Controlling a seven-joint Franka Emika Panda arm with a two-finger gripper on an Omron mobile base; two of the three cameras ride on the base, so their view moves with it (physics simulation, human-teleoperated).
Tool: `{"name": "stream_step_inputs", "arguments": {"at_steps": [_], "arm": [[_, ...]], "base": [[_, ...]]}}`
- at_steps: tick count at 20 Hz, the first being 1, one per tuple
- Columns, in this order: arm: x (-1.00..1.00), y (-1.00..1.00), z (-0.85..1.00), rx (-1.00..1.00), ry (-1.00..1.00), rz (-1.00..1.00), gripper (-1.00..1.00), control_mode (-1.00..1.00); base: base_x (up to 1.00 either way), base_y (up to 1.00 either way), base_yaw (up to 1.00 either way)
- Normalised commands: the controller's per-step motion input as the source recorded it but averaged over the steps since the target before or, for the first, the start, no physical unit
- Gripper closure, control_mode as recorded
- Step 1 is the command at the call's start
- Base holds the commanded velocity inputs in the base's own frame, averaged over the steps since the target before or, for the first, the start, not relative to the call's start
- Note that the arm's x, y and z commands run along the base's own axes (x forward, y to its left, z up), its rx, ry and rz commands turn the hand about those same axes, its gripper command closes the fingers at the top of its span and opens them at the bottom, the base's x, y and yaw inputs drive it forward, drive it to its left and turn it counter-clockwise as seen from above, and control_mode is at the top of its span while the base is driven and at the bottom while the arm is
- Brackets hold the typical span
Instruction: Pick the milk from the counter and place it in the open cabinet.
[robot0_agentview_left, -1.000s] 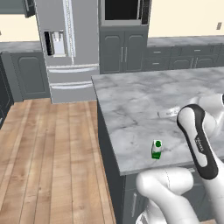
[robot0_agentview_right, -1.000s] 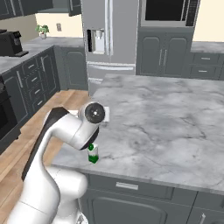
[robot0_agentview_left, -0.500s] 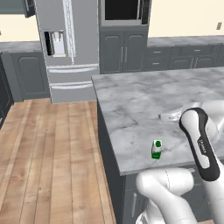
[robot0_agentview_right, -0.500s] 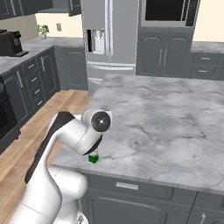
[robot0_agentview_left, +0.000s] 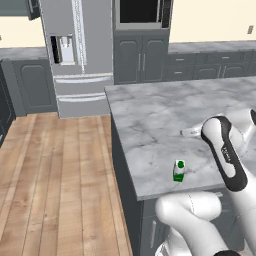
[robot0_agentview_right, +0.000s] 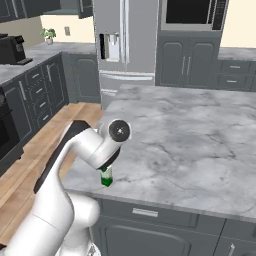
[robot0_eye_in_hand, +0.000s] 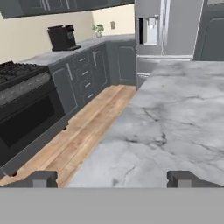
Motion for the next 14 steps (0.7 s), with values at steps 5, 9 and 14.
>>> {"name": "stream_step_inputs", "arguments": {"at_steps": [5,9,14], "arm": [[0.37,-0.26,0.00,-0.01,0.03,0.00,-1.00,-1.00],[0.08,-0.03,-0.01,0.00,0.02,0.00,-1.00,-1.00],[0.00,-0.01,-0.38,0.00,-0.10,0.00,-1.00,-1.00]], "base": [[0.00,0.00,0.00],[0.00,0.00,0.00],[0.00,0.00,0.00]]}}
